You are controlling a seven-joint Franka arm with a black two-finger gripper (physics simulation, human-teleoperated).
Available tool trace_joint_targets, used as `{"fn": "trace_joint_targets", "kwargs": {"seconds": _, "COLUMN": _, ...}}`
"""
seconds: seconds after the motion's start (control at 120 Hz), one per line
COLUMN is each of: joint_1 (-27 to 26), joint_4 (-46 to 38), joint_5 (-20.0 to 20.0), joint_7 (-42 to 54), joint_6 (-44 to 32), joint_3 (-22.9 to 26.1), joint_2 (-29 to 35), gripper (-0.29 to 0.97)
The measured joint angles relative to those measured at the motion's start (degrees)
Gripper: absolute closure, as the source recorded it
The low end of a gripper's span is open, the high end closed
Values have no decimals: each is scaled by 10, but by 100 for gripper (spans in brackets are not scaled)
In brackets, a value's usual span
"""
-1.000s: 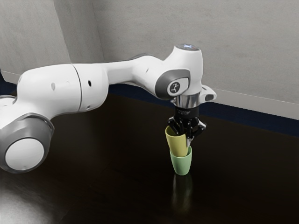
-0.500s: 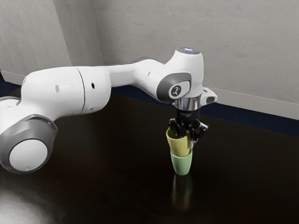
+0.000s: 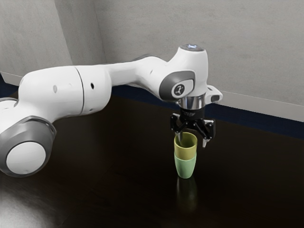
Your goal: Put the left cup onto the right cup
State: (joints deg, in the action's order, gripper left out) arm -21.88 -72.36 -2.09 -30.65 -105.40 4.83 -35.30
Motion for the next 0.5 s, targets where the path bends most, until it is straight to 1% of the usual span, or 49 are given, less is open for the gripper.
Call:
{"fn": "trace_joint_targets", "kwargs": {"seconds": 0.267, "joint_1": -1, "joint_4": 0, "joint_5": -10, "joint_7": 1, "joint_6": 9, "joint_3": 1, "joint_2": 33, "gripper": 3}}
{"fn": "trace_joint_targets", "kwargs": {"seconds": 0.4, "joint_1": -1, "joint_4": -2, "joint_5": -12, "joint_7": 1, "joint_6": 12, "joint_3": 1, "joint_2": 57, "gripper": 2}}
{"fn": "trace_joint_targets", "kwargs": {"seconds": 0.5, "joint_1": 3, "joint_4": -18, "joint_5": -13, "joint_7": 4, "joint_6": 13, "joint_3": 2, "joint_2": 86, "gripper": 2}}
